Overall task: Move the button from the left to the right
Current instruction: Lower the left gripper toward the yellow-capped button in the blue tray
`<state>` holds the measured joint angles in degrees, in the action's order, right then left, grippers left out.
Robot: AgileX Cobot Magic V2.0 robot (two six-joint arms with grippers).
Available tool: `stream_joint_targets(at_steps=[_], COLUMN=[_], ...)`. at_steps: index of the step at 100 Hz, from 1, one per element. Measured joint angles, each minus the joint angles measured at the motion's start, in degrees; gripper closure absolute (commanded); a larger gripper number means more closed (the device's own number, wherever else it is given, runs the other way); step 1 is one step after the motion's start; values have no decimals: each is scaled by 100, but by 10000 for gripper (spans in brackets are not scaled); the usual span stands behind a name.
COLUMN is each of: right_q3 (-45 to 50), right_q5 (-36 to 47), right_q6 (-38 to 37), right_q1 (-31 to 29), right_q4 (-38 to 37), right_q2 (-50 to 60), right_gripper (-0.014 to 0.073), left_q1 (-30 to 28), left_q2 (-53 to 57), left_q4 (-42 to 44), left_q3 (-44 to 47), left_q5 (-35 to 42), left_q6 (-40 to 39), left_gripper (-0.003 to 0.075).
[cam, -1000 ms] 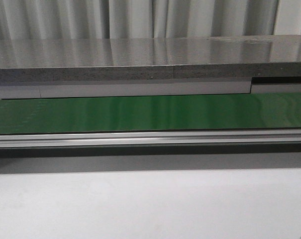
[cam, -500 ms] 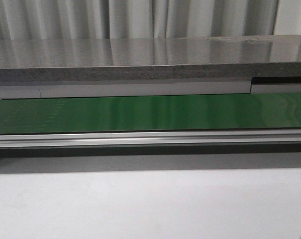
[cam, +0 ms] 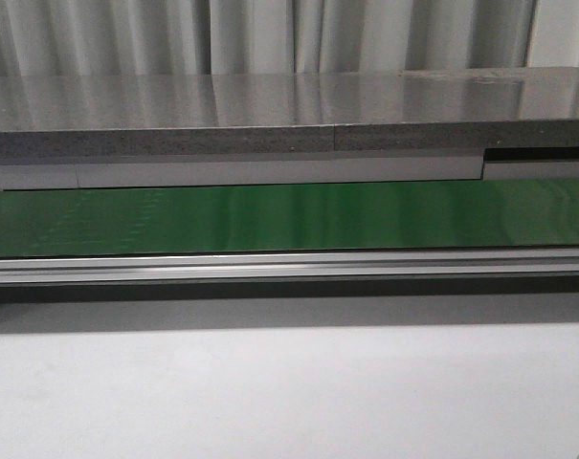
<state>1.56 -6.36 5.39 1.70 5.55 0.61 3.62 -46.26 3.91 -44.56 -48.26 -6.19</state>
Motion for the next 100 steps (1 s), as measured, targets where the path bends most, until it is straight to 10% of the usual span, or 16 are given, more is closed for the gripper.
stream_joint_targets(at_steps=[19,29,100], right_q3=[0,0,0], right_q5=[0,0,0], right_q6=[0,0,0], right_q1=[0,0,0], right_q4=[0,0,0], right_q2=[0,0,0], right_gripper=[661,661,661], left_q1=[0,0,-1127], left_q2=[0,0,-1266], left_q4=[-13,-13,302], left_q3=[-4,-4,-1023], left_q5=[0,0,138], left_q6=[86,109,373], left_gripper=[164,42,59])
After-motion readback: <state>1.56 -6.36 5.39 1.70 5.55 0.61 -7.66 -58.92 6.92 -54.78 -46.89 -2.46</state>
